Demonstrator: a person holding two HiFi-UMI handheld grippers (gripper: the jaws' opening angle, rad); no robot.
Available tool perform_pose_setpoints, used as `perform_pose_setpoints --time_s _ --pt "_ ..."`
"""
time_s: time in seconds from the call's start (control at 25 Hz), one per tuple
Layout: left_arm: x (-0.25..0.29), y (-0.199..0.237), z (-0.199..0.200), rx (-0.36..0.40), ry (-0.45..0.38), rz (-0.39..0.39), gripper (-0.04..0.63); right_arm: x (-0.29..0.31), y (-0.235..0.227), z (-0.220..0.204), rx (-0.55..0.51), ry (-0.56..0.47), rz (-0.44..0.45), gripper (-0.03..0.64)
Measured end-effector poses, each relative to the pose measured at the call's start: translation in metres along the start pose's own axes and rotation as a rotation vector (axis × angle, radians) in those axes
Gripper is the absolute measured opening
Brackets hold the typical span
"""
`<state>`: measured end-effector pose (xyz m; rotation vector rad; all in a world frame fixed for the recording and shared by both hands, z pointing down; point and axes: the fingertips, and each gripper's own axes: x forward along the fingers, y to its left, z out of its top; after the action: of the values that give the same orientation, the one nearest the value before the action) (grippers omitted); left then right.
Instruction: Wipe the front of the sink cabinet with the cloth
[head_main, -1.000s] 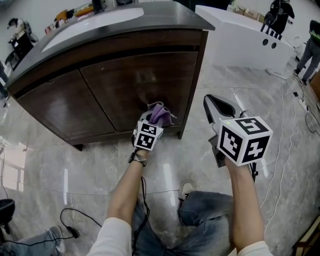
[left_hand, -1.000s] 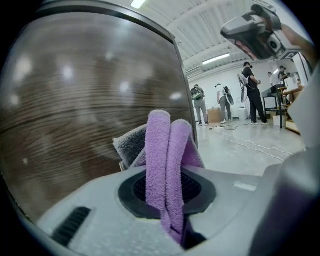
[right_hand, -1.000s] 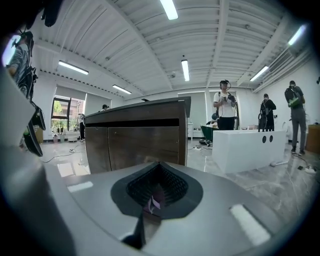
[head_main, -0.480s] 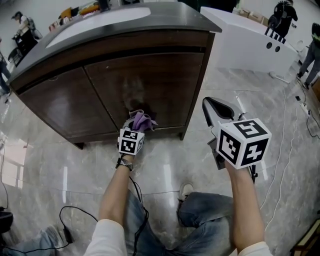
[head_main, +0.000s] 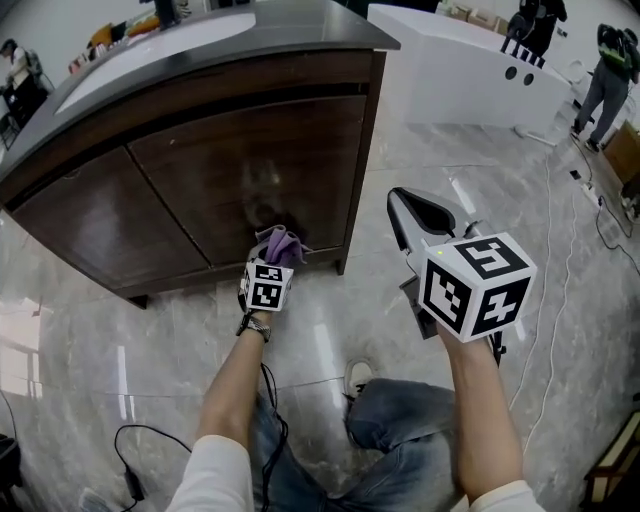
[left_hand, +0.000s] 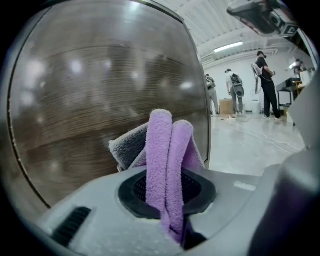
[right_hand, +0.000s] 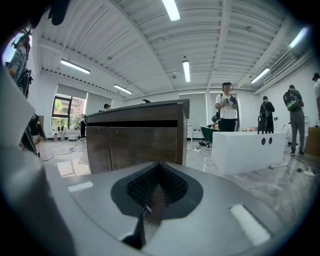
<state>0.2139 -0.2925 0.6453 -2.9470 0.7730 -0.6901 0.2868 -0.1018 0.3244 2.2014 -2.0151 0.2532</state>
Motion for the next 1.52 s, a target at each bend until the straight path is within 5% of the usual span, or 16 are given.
perform_pose_setpoints --time_s 0.48,0.68,1.08,1.52 --pt "0.053 -0.133 0.079 0.036 -0.064 -0.241 0.051 -0.019 -0.018 -0.001 0.021 -0.013 -0.040 0.006" --pt "0.033 -0.143 0.120 -0.040 -0.162 -0.268 0.051 -0.011 -0.026 -0.007 0.056 0.010 -0.019 0.006" --pt "-0.077 -0.061 0.180 -0.027 -0.329 -0.116 0.049 0.027 -0.044 -0.007 0.049 0.021 -0.092 0.006" --pt "-0.225 0.036 0.212 0.015 -0.401 0.081 0.049 0.066 0.077 0.021 -0.111 -0.032 0.156 0.006"
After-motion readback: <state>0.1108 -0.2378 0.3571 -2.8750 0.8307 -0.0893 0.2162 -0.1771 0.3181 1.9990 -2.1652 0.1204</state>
